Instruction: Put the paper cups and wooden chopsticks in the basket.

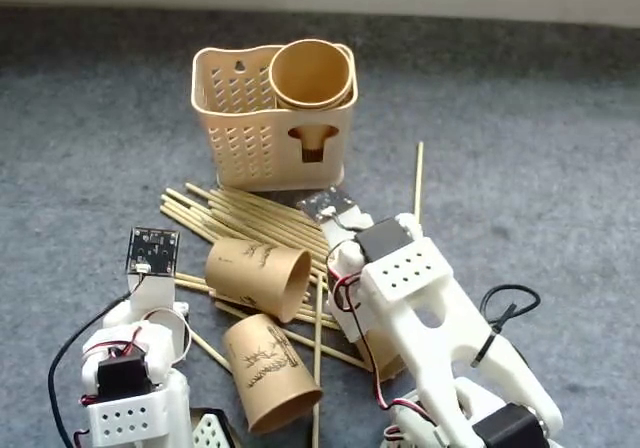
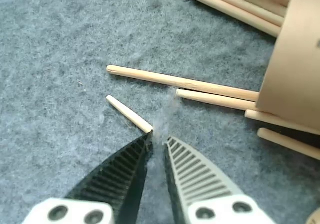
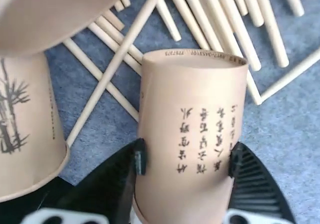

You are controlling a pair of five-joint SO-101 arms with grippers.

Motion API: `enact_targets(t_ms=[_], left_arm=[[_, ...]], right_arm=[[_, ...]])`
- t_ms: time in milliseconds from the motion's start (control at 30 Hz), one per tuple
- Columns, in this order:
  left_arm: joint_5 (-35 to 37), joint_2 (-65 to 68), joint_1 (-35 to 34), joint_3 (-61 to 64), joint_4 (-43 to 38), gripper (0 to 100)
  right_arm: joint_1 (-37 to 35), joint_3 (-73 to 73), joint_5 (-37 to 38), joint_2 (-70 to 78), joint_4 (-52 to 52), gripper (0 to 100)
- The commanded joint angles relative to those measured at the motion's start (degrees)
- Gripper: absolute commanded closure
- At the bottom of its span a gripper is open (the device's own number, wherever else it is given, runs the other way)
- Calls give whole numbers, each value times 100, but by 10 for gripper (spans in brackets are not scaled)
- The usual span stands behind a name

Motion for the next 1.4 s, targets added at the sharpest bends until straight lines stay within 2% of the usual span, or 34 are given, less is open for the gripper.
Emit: enact_targets(t_ms=[0, 367, 567, 667, 867, 1067, 1267, 1367], left_arm=[[-9, -22, -40, 110, 26, 947], [-9, -22, -40, 110, 26, 947], [-9, -22, -40, 110, 26, 947], [-9, -22, -40, 110, 26, 947], [-9, -22, -40, 110, 26, 947], [-9, -22, -40, 110, 26, 947], [-9, -22, -40, 110, 26, 947], [-9, -22, -40, 110, 26, 947]], right_arm=[[224, -541, 114, -57, 338, 790], [251, -1727, 123, -57, 1015, 790], [215, -1754, 88, -48, 1015, 789], [-40, -1736, 62, -13, 971, 784], [-198, -989, -448, 4, 286, 654], [-215, 31, -440, -4, -655, 652], [-180, 418, -35, -40, -760, 656], [-189, 505, -9, -40, -734, 708]])
